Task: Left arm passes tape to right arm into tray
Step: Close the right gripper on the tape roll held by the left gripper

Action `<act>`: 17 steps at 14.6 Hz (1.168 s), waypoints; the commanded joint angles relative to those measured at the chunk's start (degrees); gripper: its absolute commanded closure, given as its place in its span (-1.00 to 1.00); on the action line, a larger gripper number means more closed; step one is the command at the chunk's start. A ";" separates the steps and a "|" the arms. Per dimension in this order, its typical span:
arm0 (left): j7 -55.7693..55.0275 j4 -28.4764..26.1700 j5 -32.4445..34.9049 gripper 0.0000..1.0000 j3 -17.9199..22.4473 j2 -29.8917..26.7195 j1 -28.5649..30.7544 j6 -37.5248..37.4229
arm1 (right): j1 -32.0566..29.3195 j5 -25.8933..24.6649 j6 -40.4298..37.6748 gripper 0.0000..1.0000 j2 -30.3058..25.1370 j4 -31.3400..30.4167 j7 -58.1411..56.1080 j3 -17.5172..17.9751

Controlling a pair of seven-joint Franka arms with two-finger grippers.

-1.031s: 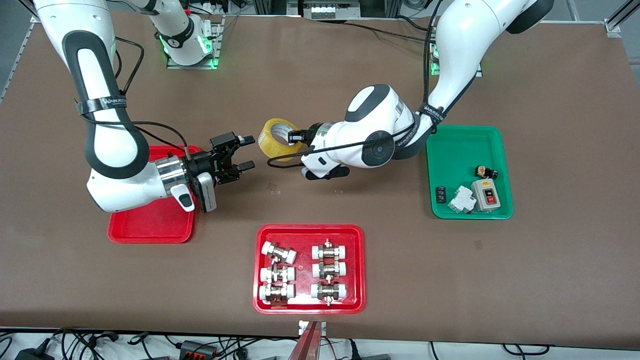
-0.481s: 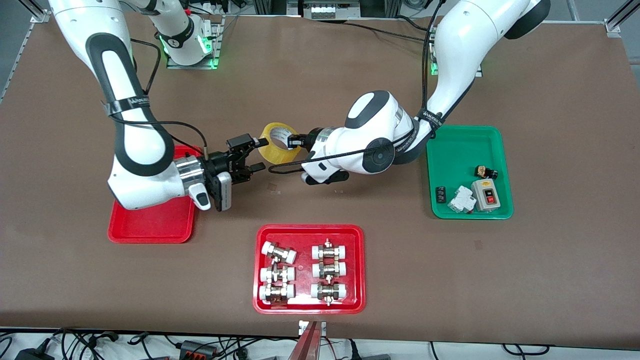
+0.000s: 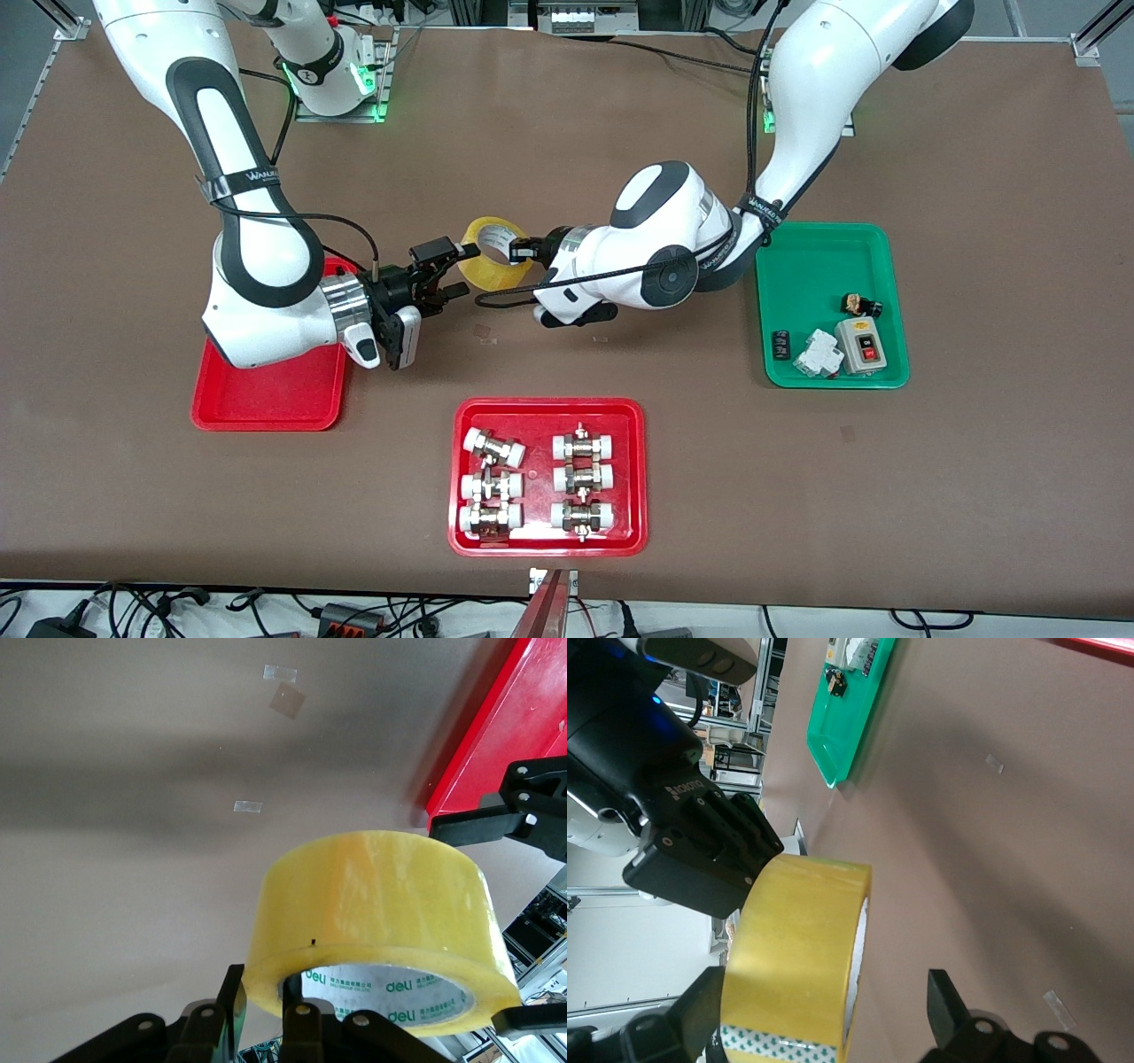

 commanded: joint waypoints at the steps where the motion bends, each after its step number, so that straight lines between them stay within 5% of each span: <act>1: 1.40 2.05 -1.16 0.99 0.09 0.61 -0.22 -1.34 | 0.96 -0.80 0.64 -1.00 -1.22 -0.71 1.34 -0.35; 12: 2.36 2.05 -1.25 0.99 0.09 0.61 -0.13 -1.34 | 1.13 -1.15 -0.24 -0.82 -2.45 -0.36 6.07 -0.53; 17: 2.45 2.05 -1.25 0.99 0.09 0.61 0.13 -1.26 | 1.48 -7.04 -0.33 -0.84 -3.86 0.08 9.25 -0.35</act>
